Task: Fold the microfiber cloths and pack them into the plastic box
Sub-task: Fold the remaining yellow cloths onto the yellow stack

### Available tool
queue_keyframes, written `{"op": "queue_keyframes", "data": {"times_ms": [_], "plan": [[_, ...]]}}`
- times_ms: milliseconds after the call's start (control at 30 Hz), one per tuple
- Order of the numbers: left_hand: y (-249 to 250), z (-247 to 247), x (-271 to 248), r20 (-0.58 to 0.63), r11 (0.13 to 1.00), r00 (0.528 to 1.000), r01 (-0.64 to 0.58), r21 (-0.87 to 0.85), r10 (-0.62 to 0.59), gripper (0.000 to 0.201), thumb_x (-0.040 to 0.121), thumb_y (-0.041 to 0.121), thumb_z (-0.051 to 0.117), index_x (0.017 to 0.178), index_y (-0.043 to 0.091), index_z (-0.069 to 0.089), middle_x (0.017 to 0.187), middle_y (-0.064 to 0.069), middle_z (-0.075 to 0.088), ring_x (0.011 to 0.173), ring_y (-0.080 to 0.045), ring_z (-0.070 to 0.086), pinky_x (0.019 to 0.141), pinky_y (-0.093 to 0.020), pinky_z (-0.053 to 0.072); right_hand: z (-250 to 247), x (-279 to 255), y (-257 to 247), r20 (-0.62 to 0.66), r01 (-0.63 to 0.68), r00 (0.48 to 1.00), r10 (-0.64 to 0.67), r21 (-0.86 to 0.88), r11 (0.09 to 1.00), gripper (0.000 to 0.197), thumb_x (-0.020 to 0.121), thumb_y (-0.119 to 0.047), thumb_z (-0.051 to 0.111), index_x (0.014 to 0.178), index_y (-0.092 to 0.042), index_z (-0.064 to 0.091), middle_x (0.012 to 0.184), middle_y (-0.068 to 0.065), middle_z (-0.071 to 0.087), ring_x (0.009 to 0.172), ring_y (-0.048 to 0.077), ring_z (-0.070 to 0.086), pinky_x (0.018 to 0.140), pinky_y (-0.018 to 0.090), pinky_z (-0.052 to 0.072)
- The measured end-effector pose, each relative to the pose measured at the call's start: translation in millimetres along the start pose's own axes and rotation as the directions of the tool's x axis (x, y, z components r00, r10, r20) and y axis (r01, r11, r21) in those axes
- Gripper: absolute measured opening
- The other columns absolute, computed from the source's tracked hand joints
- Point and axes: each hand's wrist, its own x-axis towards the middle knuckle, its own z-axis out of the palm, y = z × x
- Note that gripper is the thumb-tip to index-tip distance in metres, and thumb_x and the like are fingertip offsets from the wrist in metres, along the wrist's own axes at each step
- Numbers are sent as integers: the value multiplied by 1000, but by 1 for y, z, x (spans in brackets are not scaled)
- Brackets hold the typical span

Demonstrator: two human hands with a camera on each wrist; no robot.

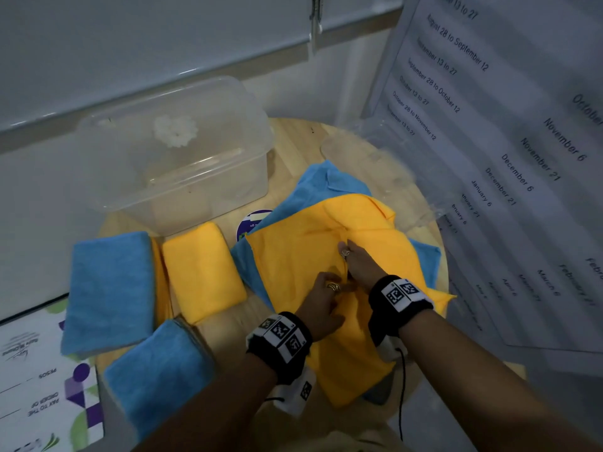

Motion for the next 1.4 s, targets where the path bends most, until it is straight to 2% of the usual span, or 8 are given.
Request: {"op": "queue_keyframes", "data": {"times_ms": [167,333,533,767,1000,1133,1233,1400], "plan": [[8,-14,3,-83,996,995,51,-67,-56,27,88,31,62,109,14,65,113,-5,58,88,-20,61,78,-29,49,-2,12,-7,3,-66,998,67,176,982,46,101,-28,36,142,-6,35,149,11,35,135,31,36,105,38,35],[-5,-56,35,-576,985,801,98,-143,-163,22,92,17,55,112,9,60,109,-11,61,87,-23,63,78,-40,55,-7,11,-2,41,-58,997,60,-33,998,37,101,-19,34,133,-5,46,119,9,59,103,26,56,80,27,42],[-12,-84,85,-223,885,970,186,427,-97,29,90,33,56,116,24,62,131,0,48,122,-24,42,99,-39,39,0,10,-5,-81,19,996,-34,-182,983,44,97,-34,46,129,-5,44,127,14,53,114,30,51,91,32,39],[-5,-77,100,-203,981,979,60,183,-22,21,86,34,63,96,16,66,109,-2,63,107,-20,57,93,-42,44,11,-32,37,-110,60,990,-87,-232,971,54,88,-24,65,128,-10,32,113,9,61,82,15,53,53,12,37],[-4,-64,112,-149,980,988,78,185,-50,29,88,34,60,105,11,63,116,-7,59,111,-25,55,94,-42,44,13,-32,57,-182,100,969,-168,-334,937,47,93,-14,56,132,-7,32,63,-5,39,55,3,37,45,17,26],[-3,-66,106,-334,880,924,308,363,-186,62,81,59,56,128,18,47,134,-6,41,124,-29,39,97,-45,39,13,-31,59,-239,118,951,-199,-315,942,47,93,-11,55,132,-9,30,61,-2,41,53,6,40,46,20,27],[-4,-69,84,-502,862,764,502,69,-405,83,75,65,58,135,12,37,139,-10,35,127,-32,37,99,-45,38,16,-34,61,-311,112,926,-215,-316,942,52,91,-14,57,135,-14,29,64,-5,44,58,12,48,47,20,29],[-17,-52,54,-231,794,768,523,-310,-597,80,78,43,70,135,3,30,132,-19,47,121,-33,49,98,-39,44,19,-39,58,-398,10,845,-359,-657,753,64,79,-22,72,134,-23,40,116,8,48,99,29,55,63,37,48]]}}
